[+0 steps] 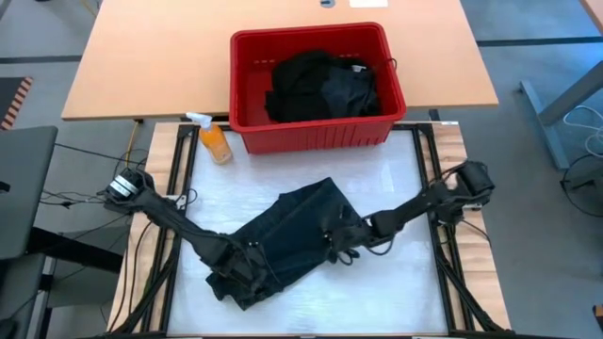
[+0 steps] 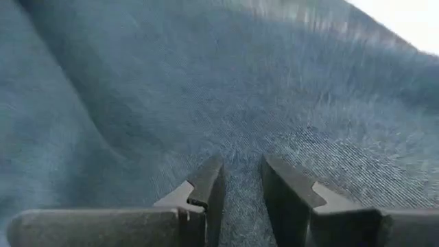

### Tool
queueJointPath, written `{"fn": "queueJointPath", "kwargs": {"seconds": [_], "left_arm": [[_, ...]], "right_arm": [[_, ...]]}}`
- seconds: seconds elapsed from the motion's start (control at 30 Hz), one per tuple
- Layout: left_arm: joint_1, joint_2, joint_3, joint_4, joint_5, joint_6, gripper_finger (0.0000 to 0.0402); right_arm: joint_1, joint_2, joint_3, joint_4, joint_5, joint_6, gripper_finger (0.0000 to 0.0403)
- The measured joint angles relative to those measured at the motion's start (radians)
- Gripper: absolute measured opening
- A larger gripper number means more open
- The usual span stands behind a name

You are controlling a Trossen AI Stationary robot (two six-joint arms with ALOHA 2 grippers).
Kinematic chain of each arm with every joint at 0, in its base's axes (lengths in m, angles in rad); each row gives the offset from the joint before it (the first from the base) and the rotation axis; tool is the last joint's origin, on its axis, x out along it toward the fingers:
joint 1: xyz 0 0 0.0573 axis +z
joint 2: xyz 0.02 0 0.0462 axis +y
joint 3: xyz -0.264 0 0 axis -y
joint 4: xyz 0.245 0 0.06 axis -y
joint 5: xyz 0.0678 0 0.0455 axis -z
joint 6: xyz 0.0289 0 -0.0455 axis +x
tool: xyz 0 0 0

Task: Fold Laundry from Bin
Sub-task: Fold the dark blue pants

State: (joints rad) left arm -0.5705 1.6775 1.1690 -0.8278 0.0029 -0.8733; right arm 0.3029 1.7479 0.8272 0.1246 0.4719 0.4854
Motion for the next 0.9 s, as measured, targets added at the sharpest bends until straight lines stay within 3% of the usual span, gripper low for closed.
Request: {"fn": "queueJointPath", "kwargs": {"seconds": [0.17,0.33,0.5,0.67,0.8,0.9], "left_arm": [[-0.062,0.002,0.002,0.158,0.033,-0.112,0.0002],[-0.141,0.088,0.003,0.275,-0.052,-0.229,0.0001],[-0.178,0.191,0.009,0.198,0.0,-0.304,0.0],[-0.211,0.153,0.001,0.125,-0.04,-0.26,0.0],[-0.232,0.028,-0.003,0.018,-0.143,-0.255,0.0],[-0.266,-0.065,-0.001,-0.073,-0.366,-0.293,0.0]], "right_arm": [[-0.055,0.109,0.002,0.062,-0.021,-0.014,0.0123],[-0.065,0.136,0.003,0.08,-0.031,-0.003,0.0123],[-0.059,0.057,-0.001,0.037,-0.066,-0.048,0.0123],[-0.024,-0.098,-0.003,-0.045,-0.068,-0.058,0.0123],[0.001,-0.189,-0.003,-0.007,-0.052,-0.058,0.0123],[0.017,-0.224,-0.002,0.057,-0.049,-0.08,0.0123]]}}
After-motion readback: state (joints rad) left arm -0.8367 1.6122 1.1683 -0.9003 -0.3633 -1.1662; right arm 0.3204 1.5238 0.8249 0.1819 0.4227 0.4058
